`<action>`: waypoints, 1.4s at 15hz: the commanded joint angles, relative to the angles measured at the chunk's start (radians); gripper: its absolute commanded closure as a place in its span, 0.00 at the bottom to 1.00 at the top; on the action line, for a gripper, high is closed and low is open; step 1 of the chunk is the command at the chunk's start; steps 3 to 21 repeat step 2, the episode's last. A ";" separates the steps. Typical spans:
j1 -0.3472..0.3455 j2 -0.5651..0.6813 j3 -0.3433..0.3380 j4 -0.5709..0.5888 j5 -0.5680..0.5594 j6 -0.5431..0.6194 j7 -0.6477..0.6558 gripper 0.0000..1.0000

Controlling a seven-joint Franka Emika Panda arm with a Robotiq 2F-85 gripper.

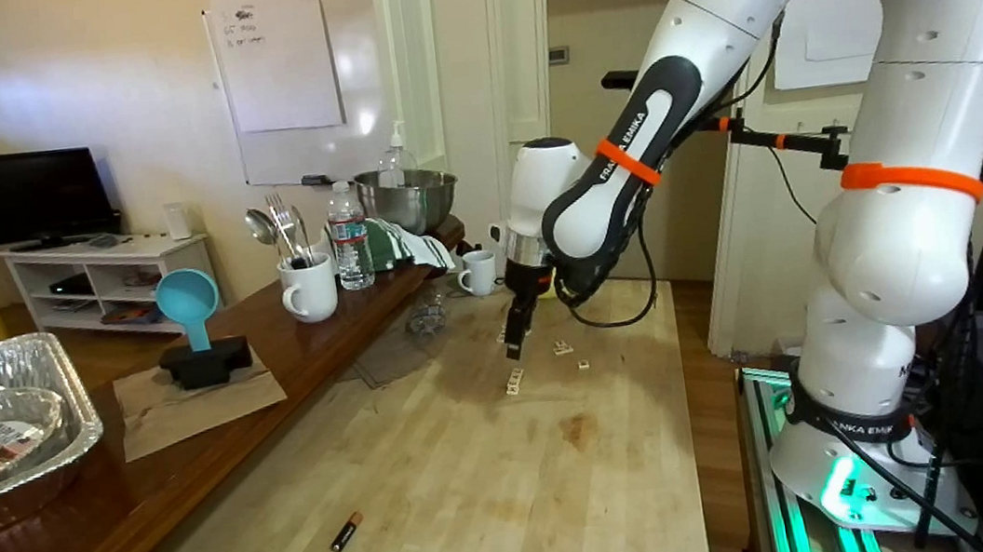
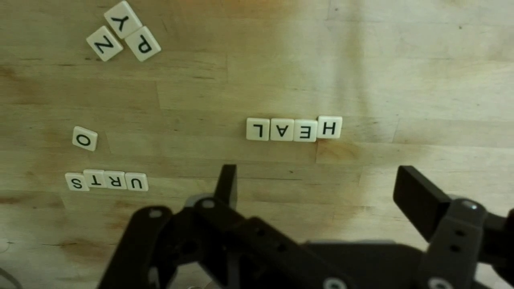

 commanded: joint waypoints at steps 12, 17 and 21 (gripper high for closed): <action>0.015 -0.002 -0.016 -0.001 -0.005 -0.003 0.005 0.00; 0.015 -0.002 -0.016 -0.001 -0.005 -0.003 0.005 0.00; 0.015 -0.002 -0.016 -0.001 -0.005 -0.003 0.005 0.00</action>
